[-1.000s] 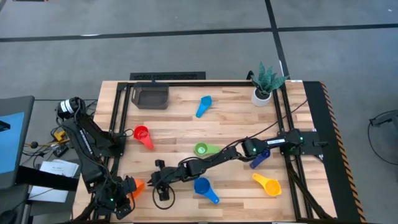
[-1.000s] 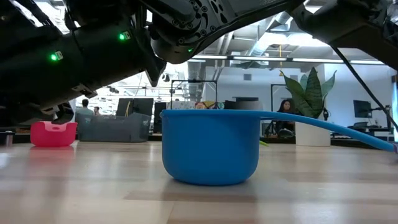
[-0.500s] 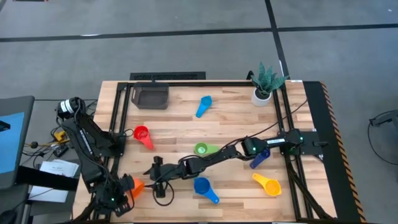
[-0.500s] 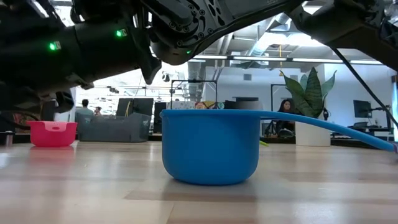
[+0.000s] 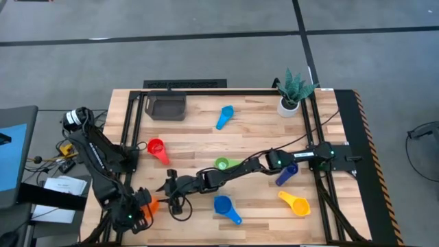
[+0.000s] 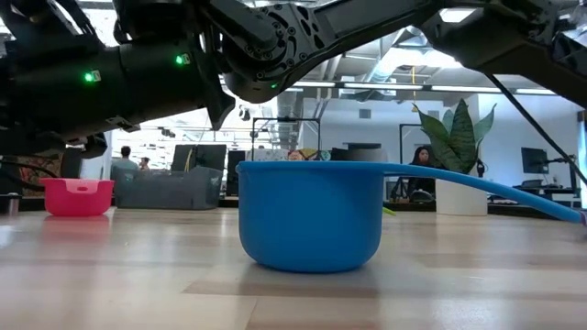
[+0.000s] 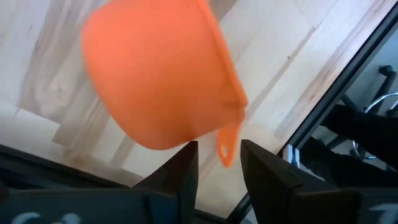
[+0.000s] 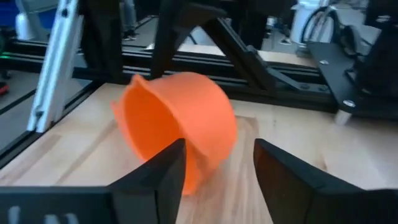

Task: Nest measuring cups in basket
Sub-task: Move the orange measuring cup to the center of the table

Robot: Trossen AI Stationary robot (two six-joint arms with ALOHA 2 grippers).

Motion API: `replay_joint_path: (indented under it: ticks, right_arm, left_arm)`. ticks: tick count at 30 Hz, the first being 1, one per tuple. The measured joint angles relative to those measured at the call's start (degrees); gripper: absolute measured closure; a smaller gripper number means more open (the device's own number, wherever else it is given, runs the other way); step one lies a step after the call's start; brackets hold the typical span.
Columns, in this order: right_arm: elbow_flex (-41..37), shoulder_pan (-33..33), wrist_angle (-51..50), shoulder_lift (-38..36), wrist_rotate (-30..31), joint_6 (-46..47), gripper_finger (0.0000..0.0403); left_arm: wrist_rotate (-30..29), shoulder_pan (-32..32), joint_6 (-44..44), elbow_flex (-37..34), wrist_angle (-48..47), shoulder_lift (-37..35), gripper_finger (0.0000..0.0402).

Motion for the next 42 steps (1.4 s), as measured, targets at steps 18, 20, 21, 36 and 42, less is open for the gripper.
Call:
replay_joint_path:
  ticks: [18, 20, 21, 36, 42]
  right_arm:
    - [0.00, -0.15, -3.28, 0.11, -2.92, -2.71, 0.0285]
    - [0.00, -0.15, -3.73, 0.11, -2.87, -2.54, 0.0309]
    - [0.00, -0.15, -3.81, 0.11, -2.87, -2.53, 0.0321]
    - [0.02, 0.44, -7.86, 0.01, -3.18, -1.42, 0.0397]
    - [-0.02, 0.75, -11.35, -1.02, -3.40, 1.07, 0.0398]
  left_arm:
    - [0.44, 1.76, 1.16, 0.00, 2.10, 0.00, 0.0294]
    - [0.42, 1.76, 0.98, 0.00, 2.12, 0.00, 0.0294]
    - [0.43, 1.76, 0.70, 0.00, 2.20, 0.00, 0.0294]
    - [1.83, 1.47, 0.78, 6.03, -4.86, -0.01, 0.0295]
    - [-2.22, 1.47, 2.13, 14.16, -17.87, -0.09, 0.0311]
